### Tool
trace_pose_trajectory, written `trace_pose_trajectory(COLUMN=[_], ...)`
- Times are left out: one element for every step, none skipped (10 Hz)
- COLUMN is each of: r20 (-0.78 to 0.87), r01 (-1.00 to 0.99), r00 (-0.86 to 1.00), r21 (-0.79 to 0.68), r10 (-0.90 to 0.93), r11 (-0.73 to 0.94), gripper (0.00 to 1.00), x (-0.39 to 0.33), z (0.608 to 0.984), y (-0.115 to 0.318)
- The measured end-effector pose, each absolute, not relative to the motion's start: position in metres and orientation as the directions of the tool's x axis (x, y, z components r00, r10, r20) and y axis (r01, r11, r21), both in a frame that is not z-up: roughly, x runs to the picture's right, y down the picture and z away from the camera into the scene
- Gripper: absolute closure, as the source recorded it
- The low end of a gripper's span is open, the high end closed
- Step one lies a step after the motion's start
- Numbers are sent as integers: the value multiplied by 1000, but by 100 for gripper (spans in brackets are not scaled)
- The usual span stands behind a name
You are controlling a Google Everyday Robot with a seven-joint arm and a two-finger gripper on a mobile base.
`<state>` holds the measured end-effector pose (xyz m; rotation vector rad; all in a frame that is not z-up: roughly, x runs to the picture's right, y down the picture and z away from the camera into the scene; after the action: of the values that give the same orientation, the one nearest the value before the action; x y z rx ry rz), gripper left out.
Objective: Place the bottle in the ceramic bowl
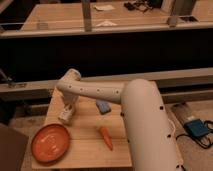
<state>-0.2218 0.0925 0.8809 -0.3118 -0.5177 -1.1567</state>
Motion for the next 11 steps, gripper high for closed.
trace_pose_trajectory(r20=[535,531,530,529,528,529,529,524,521,517,516], r01=[926,926,928,932,934,936,939,942,945,946,948], r00=[303,302,298,289,283,276,267,260,251,247,241], r21=[31,31,33,36,38,40,44,48,51,54,58], r10=[-789,-791,-794,-798,-801,-802,-806,-811,-816,-820,-822], r11=[376,375,370,361,356,349,340,332,324,320,314], gripper=[100,100,100,100,100,100,100,100,100,100,100], x=[-221,-221,-221,-220,-218,-217,-218,-219,-220,-219,-218], z=[878,877,874,868,863,858,852,849,844,839,833], y=[93,93,95,99,101,105,108,109,112,115,119])
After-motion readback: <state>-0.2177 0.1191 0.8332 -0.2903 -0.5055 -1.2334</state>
